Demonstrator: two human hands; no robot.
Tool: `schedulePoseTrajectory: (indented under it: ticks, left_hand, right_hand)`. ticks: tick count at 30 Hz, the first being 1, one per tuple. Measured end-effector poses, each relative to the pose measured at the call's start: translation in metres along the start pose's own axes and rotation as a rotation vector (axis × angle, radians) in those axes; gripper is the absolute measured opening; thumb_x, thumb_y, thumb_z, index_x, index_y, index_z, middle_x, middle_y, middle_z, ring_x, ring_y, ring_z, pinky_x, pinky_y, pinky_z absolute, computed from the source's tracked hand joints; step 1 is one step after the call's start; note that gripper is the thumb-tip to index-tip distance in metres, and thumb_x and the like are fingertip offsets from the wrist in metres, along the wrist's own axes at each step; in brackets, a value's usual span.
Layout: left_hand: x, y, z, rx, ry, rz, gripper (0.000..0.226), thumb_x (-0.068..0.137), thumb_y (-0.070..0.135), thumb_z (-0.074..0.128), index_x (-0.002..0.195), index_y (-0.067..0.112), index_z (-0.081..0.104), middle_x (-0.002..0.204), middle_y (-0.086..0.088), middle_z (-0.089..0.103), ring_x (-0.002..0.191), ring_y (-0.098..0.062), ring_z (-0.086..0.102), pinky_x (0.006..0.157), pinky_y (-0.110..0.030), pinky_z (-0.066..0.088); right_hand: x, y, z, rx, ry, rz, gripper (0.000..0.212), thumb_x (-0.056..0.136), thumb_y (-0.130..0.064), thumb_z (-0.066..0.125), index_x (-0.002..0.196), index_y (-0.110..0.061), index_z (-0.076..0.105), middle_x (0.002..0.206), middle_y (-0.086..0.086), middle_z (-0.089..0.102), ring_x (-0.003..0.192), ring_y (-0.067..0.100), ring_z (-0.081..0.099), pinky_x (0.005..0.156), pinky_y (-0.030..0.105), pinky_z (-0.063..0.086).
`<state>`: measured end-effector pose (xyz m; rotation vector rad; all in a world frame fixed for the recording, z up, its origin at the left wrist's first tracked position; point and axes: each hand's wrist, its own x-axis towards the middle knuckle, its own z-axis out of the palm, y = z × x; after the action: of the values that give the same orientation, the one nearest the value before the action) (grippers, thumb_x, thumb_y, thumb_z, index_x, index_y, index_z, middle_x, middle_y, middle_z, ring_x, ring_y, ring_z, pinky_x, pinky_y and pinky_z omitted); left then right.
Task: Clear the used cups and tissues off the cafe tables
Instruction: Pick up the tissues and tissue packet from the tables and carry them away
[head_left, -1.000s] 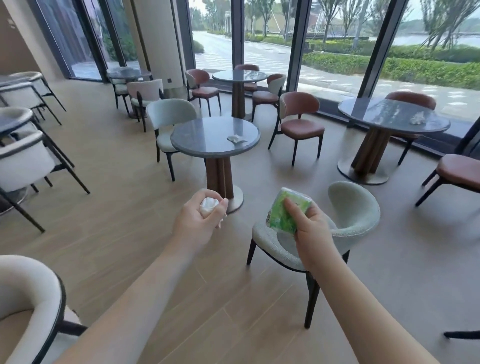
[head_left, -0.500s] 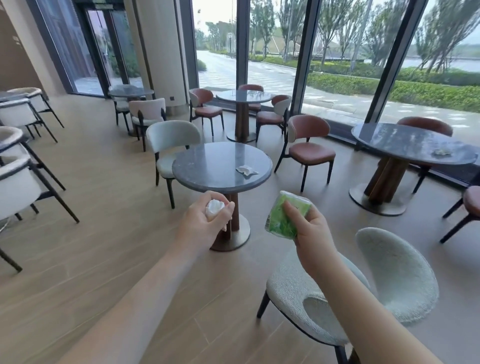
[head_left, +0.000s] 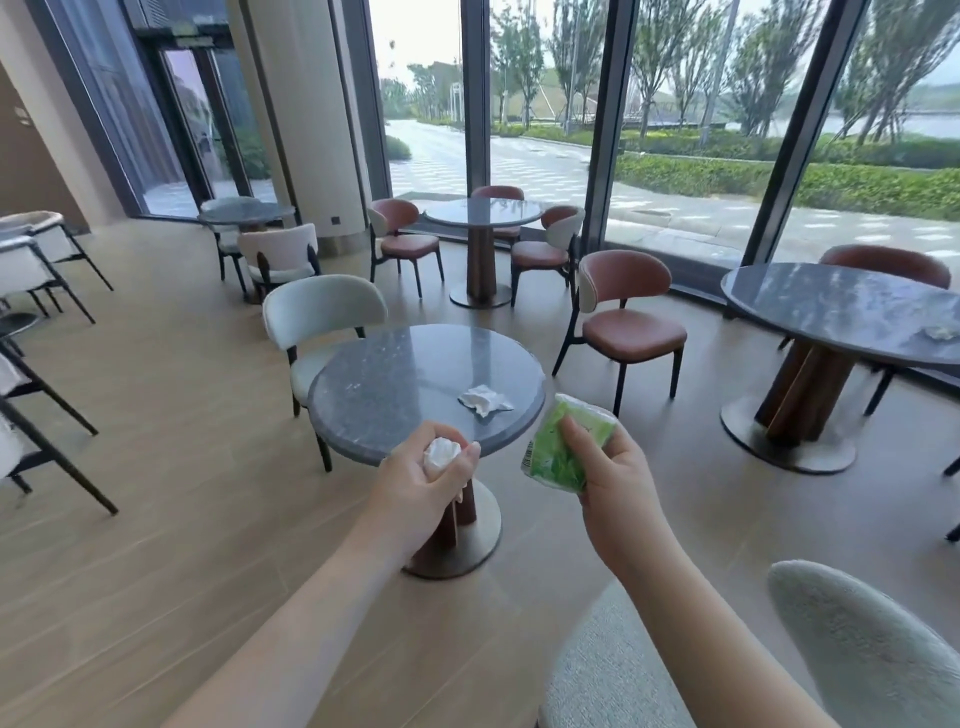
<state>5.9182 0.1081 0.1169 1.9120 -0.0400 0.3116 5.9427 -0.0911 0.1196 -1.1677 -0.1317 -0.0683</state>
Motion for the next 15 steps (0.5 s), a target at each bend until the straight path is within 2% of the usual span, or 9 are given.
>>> schedulePoseTrajectory:
  ticks: [3, 5, 8, 11, 13, 15]
  left_hand:
    - [0.042, -0.007, 0.003, 0.038, 0.005, 0.005, 0.013, 0.092, 0.046, 0.071, 0.088, 0.036, 0.063, 0.064, 0.000, 0.069, 0.056, -0.007, 0.060, 0.060, -0.015, 0.045]
    - [0.067, -0.014, 0.002, 0.059, -0.006, 0.005, 0.011, 0.095, 0.041, 0.069, 0.088, 0.036, 0.062, 0.061, 0.003, 0.068, 0.057, -0.007, 0.060, 0.061, -0.017, 0.046]
    - [0.104, -0.024, -0.002, 0.050, -0.004, 0.000, 0.012, 0.094, 0.044, 0.070, 0.088, 0.036, 0.062, 0.060, 0.005, 0.067, 0.059, -0.008, 0.061, 0.064, -0.021, 0.047]
    - [0.141, -0.043, -0.006, 0.006, -0.014, -0.023, 0.017, 0.087, 0.051, 0.068, 0.087, 0.036, 0.062, 0.065, -0.004, 0.068, 0.059, -0.012, 0.061, 0.064, -0.026, 0.048]
    - [0.171, -0.062, -0.010, 0.006, -0.029, -0.027, 0.015, 0.092, 0.048, 0.070, 0.088, 0.036, 0.062, 0.067, -0.008, 0.068, 0.053, -0.007, 0.059, 0.056, -0.019, 0.045]
    - [0.203, -0.084, -0.016, 0.027, -0.047, -0.012, 0.011, 0.095, 0.043, 0.069, 0.088, 0.039, 0.062, 0.062, -0.004, 0.066, 0.046, -0.001, 0.054, 0.049, -0.014, 0.038]
  right_hand:
    - [0.045, 0.005, 0.001, 0.004, 0.006, -0.003, 0.017, 0.082, -0.034, 0.073, 0.098, -0.030, 0.077, 0.106, 0.008, 0.076, 0.100, 0.024, 0.073, 0.087, 0.041, 0.059]
    - [0.068, 0.013, 0.003, 0.013, 0.007, 0.001, 0.019, 0.081, -0.035, 0.073, 0.099, -0.030, 0.077, 0.106, 0.008, 0.076, 0.100, 0.024, 0.073, 0.086, 0.040, 0.059]
    - [0.102, 0.027, 0.009, 0.001, 0.009, 0.014, 0.018, 0.081, -0.033, 0.073, 0.098, -0.029, 0.077, 0.105, 0.009, 0.077, 0.099, 0.023, 0.074, 0.080, 0.036, 0.059]
    - [0.136, 0.042, 0.015, -0.004, 0.032, 0.029, 0.019, 0.080, -0.033, 0.075, 0.098, -0.026, 0.077, 0.107, 0.011, 0.076, 0.099, 0.024, 0.073, 0.077, 0.032, 0.059]
    - [0.163, 0.055, 0.022, -0.012, 0.061, 0.033, 0.027, 0.076, -0.037, 0.079, 0.099, -0.024, 0.076, 0.107, 0.011, 0.076, 0.098, 0.024, 0.073, 0.076, 0.031, 0.059]
    - [0.191, 0.070, 0.032, -0.031, 0.089, 0.028, 0.029, 0.078, -0.036, 0.079, 0.103, -0.021, 0.074, 0.105, 0.011, 0.076, 0.098, 0.025, 0.073, 0.077, 0.032, 0.059]
